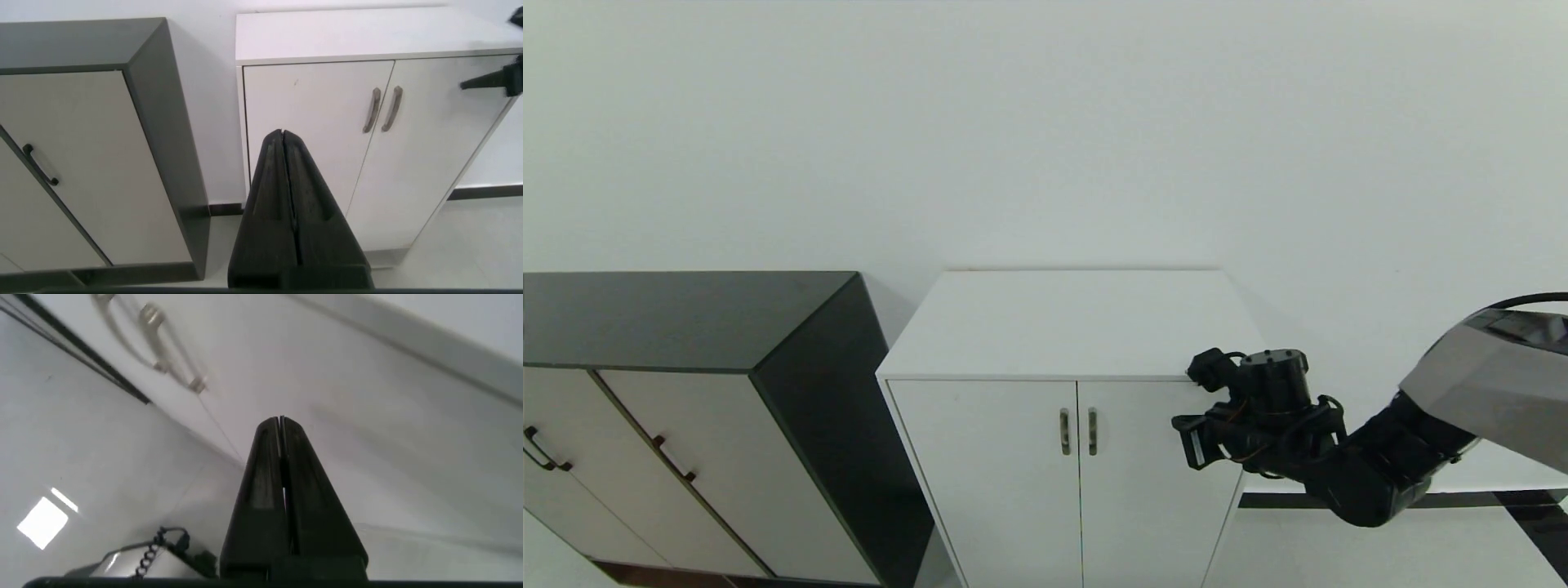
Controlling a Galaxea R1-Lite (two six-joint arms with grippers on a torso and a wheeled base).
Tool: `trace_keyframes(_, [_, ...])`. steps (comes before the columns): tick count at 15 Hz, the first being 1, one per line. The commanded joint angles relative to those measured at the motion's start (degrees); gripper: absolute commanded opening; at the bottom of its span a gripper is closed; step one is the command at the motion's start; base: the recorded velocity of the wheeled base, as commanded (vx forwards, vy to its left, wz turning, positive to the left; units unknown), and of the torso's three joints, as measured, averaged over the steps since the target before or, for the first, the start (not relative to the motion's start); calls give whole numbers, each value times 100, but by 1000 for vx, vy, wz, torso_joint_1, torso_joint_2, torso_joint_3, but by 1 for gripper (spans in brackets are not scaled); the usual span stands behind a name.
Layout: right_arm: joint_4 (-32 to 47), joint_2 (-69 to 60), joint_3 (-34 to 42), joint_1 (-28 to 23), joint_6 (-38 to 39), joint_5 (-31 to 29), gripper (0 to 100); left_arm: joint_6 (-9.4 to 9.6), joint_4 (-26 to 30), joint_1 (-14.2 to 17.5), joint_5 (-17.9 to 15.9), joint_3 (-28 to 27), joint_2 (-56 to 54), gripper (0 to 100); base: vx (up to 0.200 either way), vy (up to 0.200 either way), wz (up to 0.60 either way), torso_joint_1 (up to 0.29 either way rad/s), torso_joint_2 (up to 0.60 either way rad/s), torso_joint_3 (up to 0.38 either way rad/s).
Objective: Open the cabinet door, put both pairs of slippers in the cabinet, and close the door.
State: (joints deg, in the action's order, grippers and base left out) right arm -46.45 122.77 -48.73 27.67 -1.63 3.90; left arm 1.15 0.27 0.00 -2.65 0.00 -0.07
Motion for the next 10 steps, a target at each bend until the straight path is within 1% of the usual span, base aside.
trace_keyframes(1, [-5, -1054, 900, -139, -250, -144, 0, 0, 0, 0, 1, 0, 7, 0, 0, 0, 0, 0, 0, 0])
trace_keyframes(2, [-5, -1203, 1084, -183, -329, -241, 0, 0, 0, 0, 1, 0, 7, 0, 0, 0, 0, 0, 0, 0])
trace_keyframes(3, [-5, -1634, 1585, -298, -531, -522, 0, 0, 0, 0, 1, 0, 7, 0, 0, 0, 0, 0, 0, 0])
trace_keyframes(4, [-5, -1985, 1999, -377, -645, -610, 0, 0, 0, 0, 1, 0, 7, 0, 0, 0, 0, 0, 0, 0])
trace_keyframes(7, [-5, -2873, 3132, -763, -883, -645, 0, 8, 0, 0, 1, 0, 7, 0, 0, 0, 0, 0, 0, 0])
trace_keyframes(8, [-5, -2996, 3255, -825, -900, -645, 0, 8, 0, 0, 1, 0, 7, 0, 0, 0, 0, 0, 0, 0])
trace_keyframes(10, [13, -3840, 4046, -1256, -1067, -619, 0, 8, 0, 0, 1, 0, 7, 0, 0, 0, 0, 0, 0, 0])
